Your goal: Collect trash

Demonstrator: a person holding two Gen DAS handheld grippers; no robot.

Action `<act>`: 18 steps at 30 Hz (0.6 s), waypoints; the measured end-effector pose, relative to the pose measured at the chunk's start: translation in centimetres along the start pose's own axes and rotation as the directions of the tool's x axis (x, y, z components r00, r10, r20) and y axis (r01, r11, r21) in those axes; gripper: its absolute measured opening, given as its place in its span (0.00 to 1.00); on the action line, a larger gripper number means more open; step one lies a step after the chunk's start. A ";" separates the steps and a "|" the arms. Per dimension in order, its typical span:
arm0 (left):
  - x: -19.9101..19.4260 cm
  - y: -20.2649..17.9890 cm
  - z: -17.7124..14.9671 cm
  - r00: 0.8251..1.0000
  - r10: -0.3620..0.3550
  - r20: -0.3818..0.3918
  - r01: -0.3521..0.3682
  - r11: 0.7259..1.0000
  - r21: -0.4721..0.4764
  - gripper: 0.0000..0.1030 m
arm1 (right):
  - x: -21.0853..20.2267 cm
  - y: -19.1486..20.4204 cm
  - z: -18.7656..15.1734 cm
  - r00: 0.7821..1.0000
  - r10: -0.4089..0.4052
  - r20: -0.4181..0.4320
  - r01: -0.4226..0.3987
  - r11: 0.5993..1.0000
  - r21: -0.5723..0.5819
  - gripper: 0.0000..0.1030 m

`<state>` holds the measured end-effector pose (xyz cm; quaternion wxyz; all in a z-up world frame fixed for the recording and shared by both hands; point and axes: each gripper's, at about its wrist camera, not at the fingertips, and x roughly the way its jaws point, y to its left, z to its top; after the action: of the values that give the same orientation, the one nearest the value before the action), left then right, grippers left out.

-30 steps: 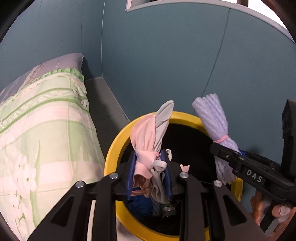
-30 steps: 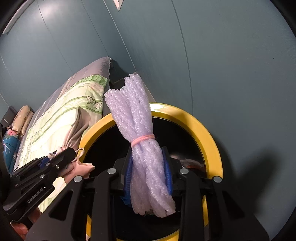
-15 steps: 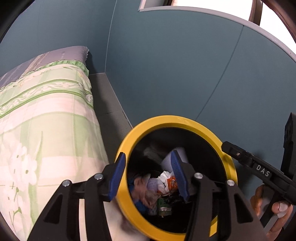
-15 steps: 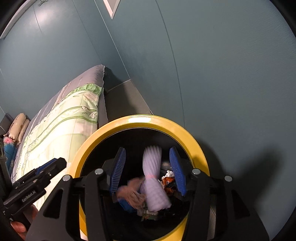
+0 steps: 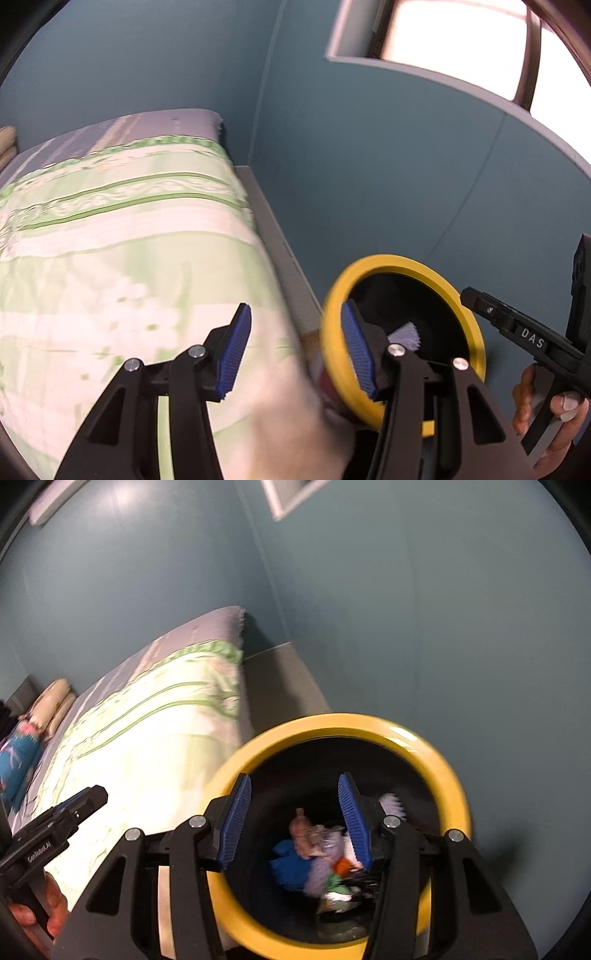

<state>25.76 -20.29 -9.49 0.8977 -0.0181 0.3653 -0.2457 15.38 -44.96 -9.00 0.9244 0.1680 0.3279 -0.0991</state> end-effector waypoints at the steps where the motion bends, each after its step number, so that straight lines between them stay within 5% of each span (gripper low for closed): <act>1: -0.9 0.9 -0.1 1.000 0.014 0.012 -0.014 1.000 -0.009 0.47 | 0.1 1.2 -0.2 1.000 0.014 -0.002 -0.014 1.000 -0.017 0.45; 10: -7.2 9.2 -1.9 0.986 0.150 0.069 -0.143 0.985 -0.097 0.47 | 0.1 10.8 -2.0 0.991 0.133 -0.034 -0.137 0.979 -0.153 0.45; 18: -12.2 14.3 -5.9 0.968 0.246 0.041 -0.236 0.958 -0.165 0.47 | -0.5 17.1 -5.1 0.976 0.199 -0.090 -0.216 0.942 -0.257 0.45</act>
<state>20.53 -1.30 -8.94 0.9274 -0.0527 0.3554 -0.1040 17.06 -27.20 -8.22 0.9331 0.0793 0.3473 0.0490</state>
